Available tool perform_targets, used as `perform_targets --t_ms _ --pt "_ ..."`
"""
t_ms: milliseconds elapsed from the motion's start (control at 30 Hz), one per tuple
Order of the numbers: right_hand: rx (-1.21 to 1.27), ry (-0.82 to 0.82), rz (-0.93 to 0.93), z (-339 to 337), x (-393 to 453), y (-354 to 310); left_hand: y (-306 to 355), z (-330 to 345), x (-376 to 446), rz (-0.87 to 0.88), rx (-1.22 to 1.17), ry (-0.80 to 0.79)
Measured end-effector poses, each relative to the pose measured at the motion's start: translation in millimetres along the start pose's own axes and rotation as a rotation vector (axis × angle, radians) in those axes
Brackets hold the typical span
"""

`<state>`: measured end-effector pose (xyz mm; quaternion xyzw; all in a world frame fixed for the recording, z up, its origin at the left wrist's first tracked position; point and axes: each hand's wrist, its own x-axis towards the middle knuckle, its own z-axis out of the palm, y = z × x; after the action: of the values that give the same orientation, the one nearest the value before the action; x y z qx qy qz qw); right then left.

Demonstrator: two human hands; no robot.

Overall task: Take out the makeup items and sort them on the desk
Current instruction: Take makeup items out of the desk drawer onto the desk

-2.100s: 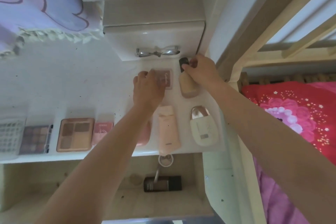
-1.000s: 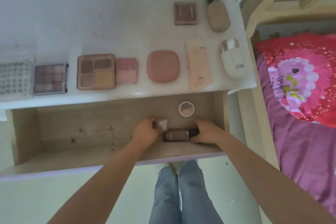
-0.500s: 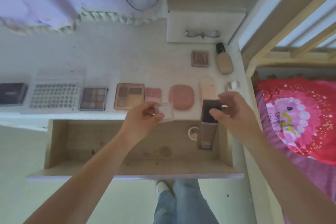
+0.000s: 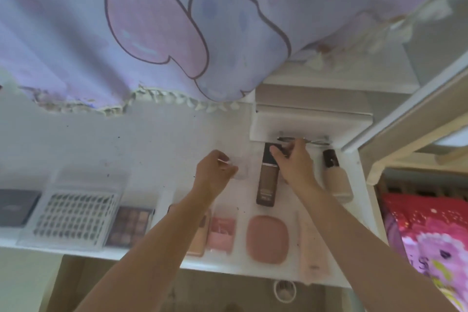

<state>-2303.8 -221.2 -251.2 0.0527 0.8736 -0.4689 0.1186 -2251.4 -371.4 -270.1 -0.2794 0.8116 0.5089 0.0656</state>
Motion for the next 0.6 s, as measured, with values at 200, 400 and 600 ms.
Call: perform_targets --t_ms 200,400,600 --pt "-0.121 0.016 -0.019 15 14 -1 8 11 25 0.018 0.09 0.078" --pt "-0.281 0.022 -0.037 29 11 6 15 24 37 0.01 0.27 0.153" --pt "-0.347 0.062 -0.105 34 9 2 19 20 39 0.086 0.479 0.109"
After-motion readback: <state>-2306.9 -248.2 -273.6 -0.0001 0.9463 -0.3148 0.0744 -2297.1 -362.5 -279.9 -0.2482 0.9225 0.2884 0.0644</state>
